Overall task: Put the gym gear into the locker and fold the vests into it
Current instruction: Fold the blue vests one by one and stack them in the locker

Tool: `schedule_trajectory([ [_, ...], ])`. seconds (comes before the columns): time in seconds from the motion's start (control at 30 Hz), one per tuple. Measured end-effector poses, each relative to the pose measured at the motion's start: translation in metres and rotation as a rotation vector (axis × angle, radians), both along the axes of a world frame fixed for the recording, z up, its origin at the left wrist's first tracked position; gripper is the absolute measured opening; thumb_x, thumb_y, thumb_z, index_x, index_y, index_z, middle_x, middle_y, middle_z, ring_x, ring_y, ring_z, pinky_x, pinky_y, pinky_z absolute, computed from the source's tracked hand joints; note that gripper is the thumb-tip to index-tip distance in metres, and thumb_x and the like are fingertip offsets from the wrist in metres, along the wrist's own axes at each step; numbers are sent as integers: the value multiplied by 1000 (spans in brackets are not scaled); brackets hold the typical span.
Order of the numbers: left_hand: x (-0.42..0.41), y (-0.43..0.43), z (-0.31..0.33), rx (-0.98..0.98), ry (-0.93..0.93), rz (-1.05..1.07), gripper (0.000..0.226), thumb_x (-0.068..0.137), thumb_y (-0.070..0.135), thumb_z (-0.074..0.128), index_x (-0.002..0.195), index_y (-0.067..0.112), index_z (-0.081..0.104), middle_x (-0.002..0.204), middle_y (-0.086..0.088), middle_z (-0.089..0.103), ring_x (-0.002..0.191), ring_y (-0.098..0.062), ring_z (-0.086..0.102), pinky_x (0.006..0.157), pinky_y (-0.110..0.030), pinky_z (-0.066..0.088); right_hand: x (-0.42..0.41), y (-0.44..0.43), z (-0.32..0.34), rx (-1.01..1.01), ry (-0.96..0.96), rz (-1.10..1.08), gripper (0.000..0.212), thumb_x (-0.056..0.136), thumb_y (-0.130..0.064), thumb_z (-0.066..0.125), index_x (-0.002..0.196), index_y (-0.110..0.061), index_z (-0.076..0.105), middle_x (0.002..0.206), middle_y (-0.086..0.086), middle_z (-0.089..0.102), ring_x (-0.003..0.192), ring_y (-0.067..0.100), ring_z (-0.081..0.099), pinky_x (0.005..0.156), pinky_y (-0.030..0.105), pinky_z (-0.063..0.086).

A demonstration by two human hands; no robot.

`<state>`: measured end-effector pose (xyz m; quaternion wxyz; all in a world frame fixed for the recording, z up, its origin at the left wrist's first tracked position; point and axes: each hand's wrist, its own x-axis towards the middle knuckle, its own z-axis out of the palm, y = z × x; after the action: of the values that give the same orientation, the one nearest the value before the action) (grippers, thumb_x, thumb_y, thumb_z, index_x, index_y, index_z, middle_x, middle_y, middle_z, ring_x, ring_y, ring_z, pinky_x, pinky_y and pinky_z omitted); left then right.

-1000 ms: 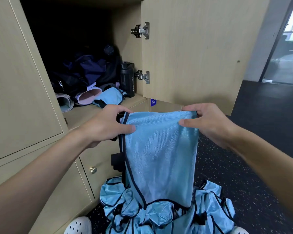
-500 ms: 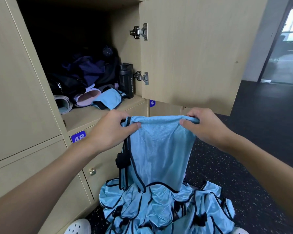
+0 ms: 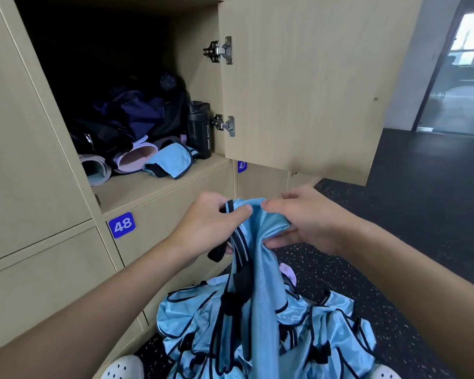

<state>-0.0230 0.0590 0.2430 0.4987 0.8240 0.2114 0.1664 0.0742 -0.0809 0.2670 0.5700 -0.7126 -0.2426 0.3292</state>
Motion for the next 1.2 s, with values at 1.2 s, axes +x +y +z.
schedule_trajectory([
  [1.2,-14,40,37,-252,-391,229,19,91,3,65,110,2,63,89,-18,70,68,-23,58,53,-24,41,-6,3,-22,125,-375,100,53,84,-11,76,125,-27,47,96,9,73,80,20,73,72,34,61],
])
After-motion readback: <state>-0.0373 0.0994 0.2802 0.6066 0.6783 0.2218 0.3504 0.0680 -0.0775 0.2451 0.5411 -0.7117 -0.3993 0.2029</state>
